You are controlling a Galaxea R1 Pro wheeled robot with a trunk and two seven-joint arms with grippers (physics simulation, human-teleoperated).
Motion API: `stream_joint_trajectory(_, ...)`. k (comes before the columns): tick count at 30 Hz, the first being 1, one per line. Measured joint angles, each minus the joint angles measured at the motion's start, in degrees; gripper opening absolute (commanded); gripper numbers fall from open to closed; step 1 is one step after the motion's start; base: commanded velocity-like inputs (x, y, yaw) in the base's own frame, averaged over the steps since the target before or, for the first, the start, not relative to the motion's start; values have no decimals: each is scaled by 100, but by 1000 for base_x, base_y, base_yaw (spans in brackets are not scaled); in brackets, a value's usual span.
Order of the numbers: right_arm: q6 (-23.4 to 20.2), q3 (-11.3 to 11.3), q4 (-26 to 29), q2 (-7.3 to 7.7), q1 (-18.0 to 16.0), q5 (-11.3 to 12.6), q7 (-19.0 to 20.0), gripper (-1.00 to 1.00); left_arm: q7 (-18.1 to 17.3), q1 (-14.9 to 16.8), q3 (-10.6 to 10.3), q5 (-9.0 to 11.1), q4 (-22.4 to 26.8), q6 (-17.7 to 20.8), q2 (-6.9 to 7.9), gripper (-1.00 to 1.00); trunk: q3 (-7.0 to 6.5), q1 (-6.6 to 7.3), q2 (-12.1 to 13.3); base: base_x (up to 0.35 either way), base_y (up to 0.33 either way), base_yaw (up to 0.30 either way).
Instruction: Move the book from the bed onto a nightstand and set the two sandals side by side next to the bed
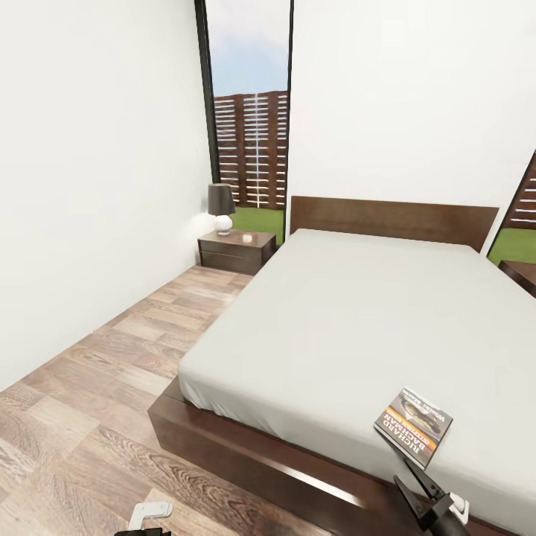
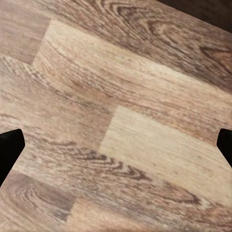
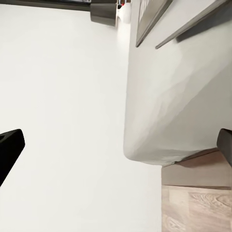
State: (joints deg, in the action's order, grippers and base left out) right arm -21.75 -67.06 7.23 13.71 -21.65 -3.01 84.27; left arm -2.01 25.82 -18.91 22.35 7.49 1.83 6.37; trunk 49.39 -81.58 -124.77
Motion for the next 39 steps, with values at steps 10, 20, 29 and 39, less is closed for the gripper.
stream_joint_trajectory(10, -5, -15, -19, 1, -3, 49, -23, 100, 0, 0, 0, 0, 0, 0, 0, 100, 0, 0, 0, 0, 0, 0)
stream_joint_trajectory(20, -6, -39, -17, 2, -4, 388, -148, 100, 0, 0, 0, 0, 0, 0, 0, 100, 0, 0, 0, 0, 0, 0)
stream_joint_trajectory(29, -6, -50, -6, 7, -6, 548, -273, 100, 0, 0, 0, 0, 0, 0, 0, 100, 0, 0, 0, 0, 0, 0)
stream_joint_trajectory(39, -6, -72, -3, 13, -6, 595, -297, 100, 0, 0, 0, 0, 0, -2, 0, 100, 0, 0, 0, 0, 0, 0)
